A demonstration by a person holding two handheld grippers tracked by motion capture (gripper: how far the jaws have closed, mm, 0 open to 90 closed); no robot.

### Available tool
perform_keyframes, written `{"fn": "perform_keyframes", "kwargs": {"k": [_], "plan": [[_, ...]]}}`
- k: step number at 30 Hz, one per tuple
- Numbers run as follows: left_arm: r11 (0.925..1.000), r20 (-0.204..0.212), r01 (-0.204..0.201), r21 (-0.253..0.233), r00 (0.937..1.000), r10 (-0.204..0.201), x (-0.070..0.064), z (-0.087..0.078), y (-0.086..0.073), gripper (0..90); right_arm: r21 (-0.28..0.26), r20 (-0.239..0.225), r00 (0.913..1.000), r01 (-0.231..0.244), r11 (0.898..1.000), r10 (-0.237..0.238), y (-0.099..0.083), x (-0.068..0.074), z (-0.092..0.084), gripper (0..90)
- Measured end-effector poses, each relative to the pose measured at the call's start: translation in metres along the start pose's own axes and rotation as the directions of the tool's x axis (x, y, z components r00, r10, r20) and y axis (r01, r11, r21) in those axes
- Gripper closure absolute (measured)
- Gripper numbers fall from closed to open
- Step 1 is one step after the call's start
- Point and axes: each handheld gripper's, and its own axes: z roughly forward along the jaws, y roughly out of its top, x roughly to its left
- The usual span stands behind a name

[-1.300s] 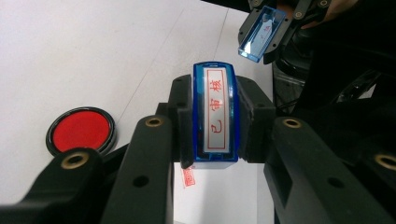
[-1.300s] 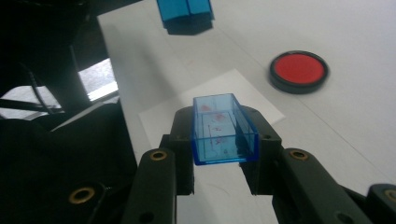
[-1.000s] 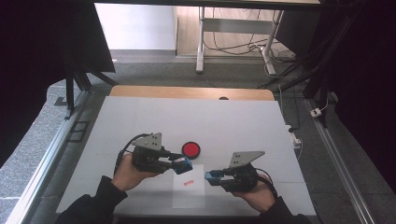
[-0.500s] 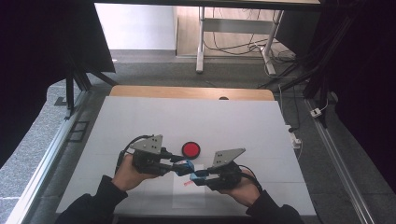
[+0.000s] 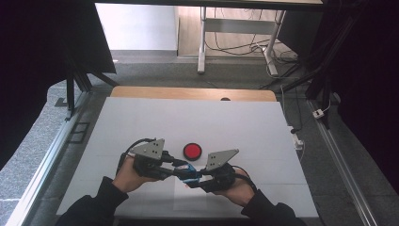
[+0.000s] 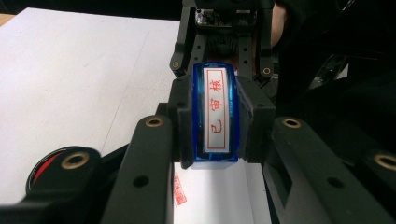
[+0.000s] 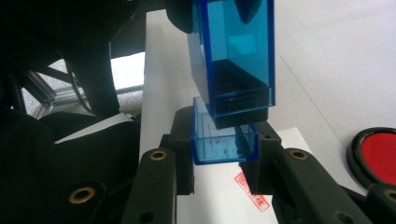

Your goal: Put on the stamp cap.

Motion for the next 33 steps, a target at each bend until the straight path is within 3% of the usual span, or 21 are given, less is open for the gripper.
{"fn": "perform_keyframes", "kwargs": {"k": [5,16,20,33], "plan": [[0.9997,0.022,-0.020,-0.012,0.9996,0.020,-0.0012,-0.0005,0.0000,70.6,-0.008,-0.021,0.9998,-0.004,1.000,0.004,0.0002,0.0009,0.0001,68.3],[0.9997,0.066,0.000,-0.023,0.9978,0.001,-0.0006,0.0014,-0.0009,70.6,-0.015,-0.038,0.9992,0.009,1.000,-0.009,0.0006,0.0018,-0.0010,68.3],[0.9996,0.085,0.002,-0.027,0.9964,0.000,-0.0011,0.0030,-0.0019,70.7,-0.032,-0.065,0.9979,0.003,0.999,-0.005,0.0016,0.0028,-0.0009,68.4],[0.9950,0.137,0.062,-0.078,0.9893,-0.051,0.0017,0.0031,-0.0056,70.8,-0.052,-0.087,0.9961,0.011,0.999,-0.015,0.0037,0.0060,-0.0051,68.9]]}}
